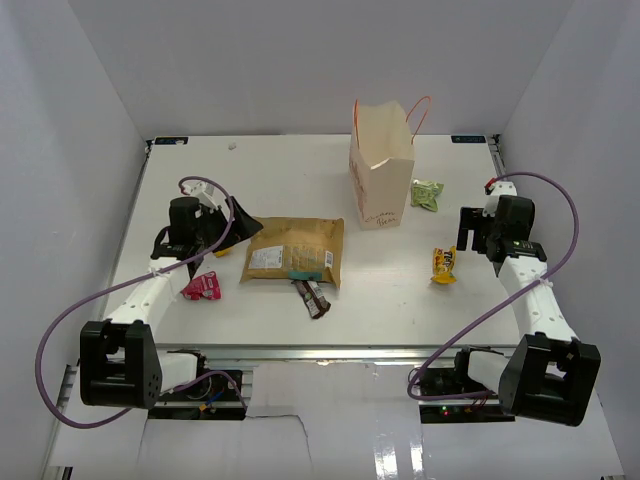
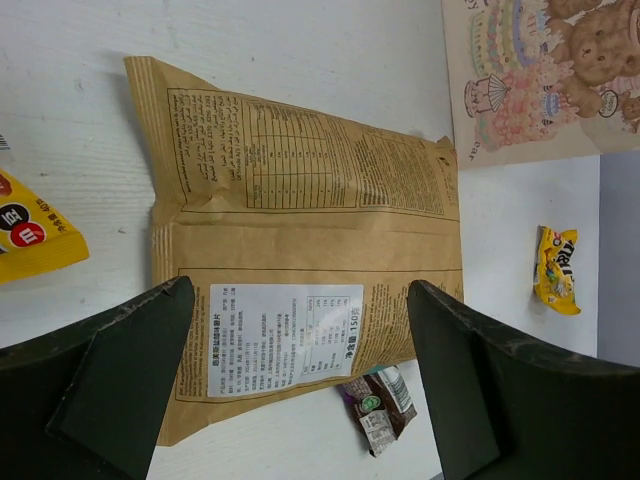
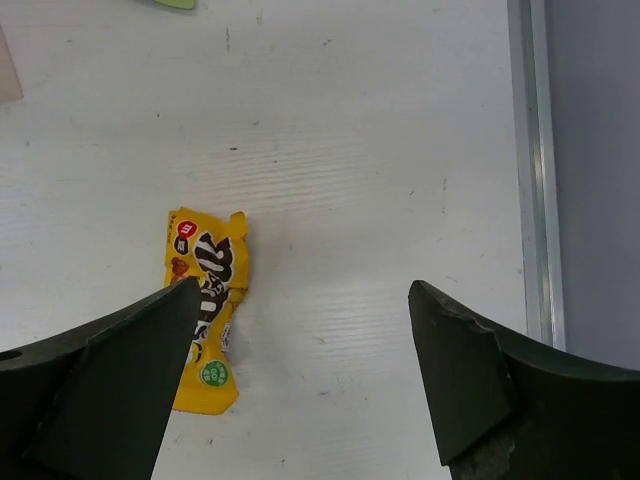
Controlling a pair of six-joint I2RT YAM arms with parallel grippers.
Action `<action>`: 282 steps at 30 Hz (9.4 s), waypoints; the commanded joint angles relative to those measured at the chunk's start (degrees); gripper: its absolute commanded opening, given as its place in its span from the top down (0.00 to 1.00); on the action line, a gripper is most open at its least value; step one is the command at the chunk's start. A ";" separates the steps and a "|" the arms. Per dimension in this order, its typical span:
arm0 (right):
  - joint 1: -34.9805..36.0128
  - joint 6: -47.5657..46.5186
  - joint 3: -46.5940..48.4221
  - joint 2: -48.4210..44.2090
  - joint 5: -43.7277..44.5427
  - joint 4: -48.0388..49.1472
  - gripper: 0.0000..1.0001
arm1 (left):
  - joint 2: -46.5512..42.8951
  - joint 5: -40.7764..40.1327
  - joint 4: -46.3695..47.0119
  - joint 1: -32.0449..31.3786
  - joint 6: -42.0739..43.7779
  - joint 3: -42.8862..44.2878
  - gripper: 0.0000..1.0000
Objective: Place the snacks into the paper bag
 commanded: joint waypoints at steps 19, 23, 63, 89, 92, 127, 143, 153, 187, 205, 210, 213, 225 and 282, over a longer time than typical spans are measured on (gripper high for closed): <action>0.06 -30.32 7.46 -1.36 -57.44 -16.25 0.06 | -5.59 -1.26 -11.23 -0.56 -13.26 1.26 0.02; 0.06 -28.92 6.23 1.53 -59.13 -14.50 0.04 | -1.83 -1.25 -13.41 -0.56 -9.86 3.01 0.03; 1.90 -42.45 5.35 5.76 -64.41 -25.22 0.00 | 11.29 17.28 7.67 -1.70 -5.53 -2.08 1.00; 47.16 -21.19 15.72 11.56 -12.32 10.88 0.06 | 3.99 20.80 4.15 -1.44 -15.28 8.55 1.00; 50.76 -18.81 16.42 12.26 -8.44 14.93 0.05 | 2.67 20.80 4.41 -1.53 -17.92 9.08 1.00; 16.06 -12.39 19.41 -1.35 -52.28 1.33 0.04 | 5.21 21.59 14.79 -2.67 -27.85 41.39 1.00; 6.84 -13.18 12.03 -6.01 -53.69 0.01 0.04 | 32.87 17.91 11.89 -11.80 -30.84 88.69 1.00; 6.30 -13.10 9.92 -6.10 -53.86 0.01 0.04 | 42.56 12.72 16.53 -15.76 -35.85 101.54 1.00; 6.21 -11.34 6.49 -5.05 -57.11 1.68 0.02 | 45.29 4.28 25.16 -19.98 -39.81 103.66 1.00; 6.21 -9.32 3.33 -5.75 -57.82 3.96 0.01 | 52.32 7.44 26.13 -21.21 -41.74 102.96 1.00; 6.21 -9.40 2.80 -6.10 -57.55 3.96 0.01 | 52.59 8.76 26.21 -21.21 -40.51 100.32 1.00; 6.21 -9.40 2.54 -6.10 -57.47 4.05 0.01 | 52.59 9.38 25.86 -21.21 -39.55 99.53 1.00; 6.21 -9.40 2.27 -5.93 -56.94 3.96 0.01 | 53.47 13.41 17.08 -20.25 -31.03 97.68 1.00; 6.21 -9.85 2.53 -3.55 -40.78 -1.75 0.02 | 55.67 10.96 -3.93 -22.09 -12.03 99.09 0.31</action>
